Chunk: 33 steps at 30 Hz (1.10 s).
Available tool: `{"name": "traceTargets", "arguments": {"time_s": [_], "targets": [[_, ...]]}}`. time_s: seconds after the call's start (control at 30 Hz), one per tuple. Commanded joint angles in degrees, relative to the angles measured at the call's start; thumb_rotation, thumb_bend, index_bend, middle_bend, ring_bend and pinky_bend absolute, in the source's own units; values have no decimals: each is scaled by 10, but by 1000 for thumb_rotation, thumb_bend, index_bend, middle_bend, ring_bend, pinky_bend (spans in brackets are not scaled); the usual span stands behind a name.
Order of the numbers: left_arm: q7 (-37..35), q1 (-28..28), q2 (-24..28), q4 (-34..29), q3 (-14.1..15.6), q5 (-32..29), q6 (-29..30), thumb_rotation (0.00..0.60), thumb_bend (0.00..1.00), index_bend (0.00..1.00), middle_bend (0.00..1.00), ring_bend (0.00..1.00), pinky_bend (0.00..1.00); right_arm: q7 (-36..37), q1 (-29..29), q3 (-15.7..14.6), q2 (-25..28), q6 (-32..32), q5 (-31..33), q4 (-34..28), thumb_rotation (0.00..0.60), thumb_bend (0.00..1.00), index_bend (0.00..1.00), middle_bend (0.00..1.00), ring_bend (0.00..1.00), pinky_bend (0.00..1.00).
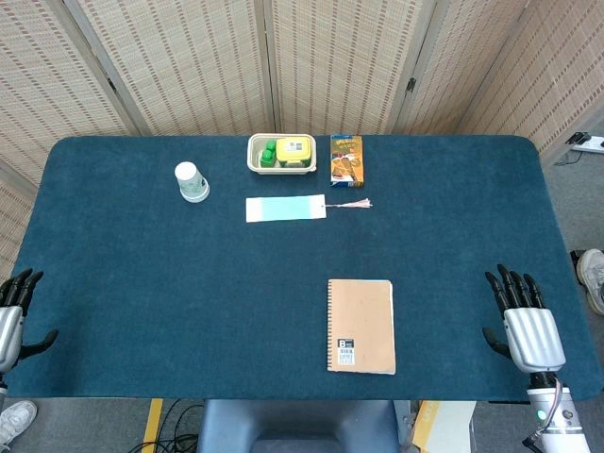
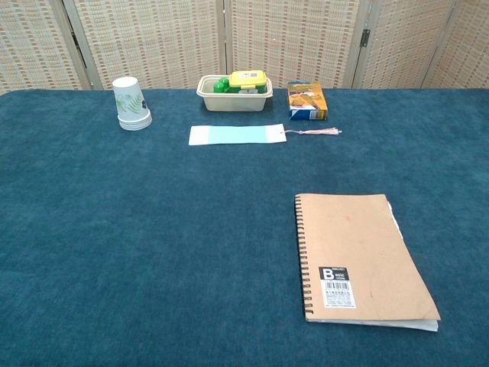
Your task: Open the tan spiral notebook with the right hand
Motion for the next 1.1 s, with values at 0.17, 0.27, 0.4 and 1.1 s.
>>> {"name": "traceTargets", "arguments": {"time_s": [0.17, 0.27, 0.4, 1.1], "targets": [[5, 1, -1, -3, 1, 1, 4, 600, 259, 102, 74, 95, 213, -4, 1, 0, -10, 3, -11, 11, 600, 304, 0, 0, 0, 0], [0, -1, -1, 0, -1, -2, -1, 600, 259, 102, 74, 95, 213, -13, 5, -6, -21, -10, -13, 23, 600, 312, 0, 0, 0, 0], [-11, -5, 1, 10, -6, -17, -12, 600, 260, 102, 74, 96, 212, -53, 18, -11, -40, -50, 3, 29, 600, 329, 0, 0, 0, 0], [-102, 7, 35, 38, -24, -36, -15, 600, 260, 109, 81, 95, 212, -16, 118, 2, -224, -130, -51, 240, 600, 394, 0, 3, 0, 0]]}}
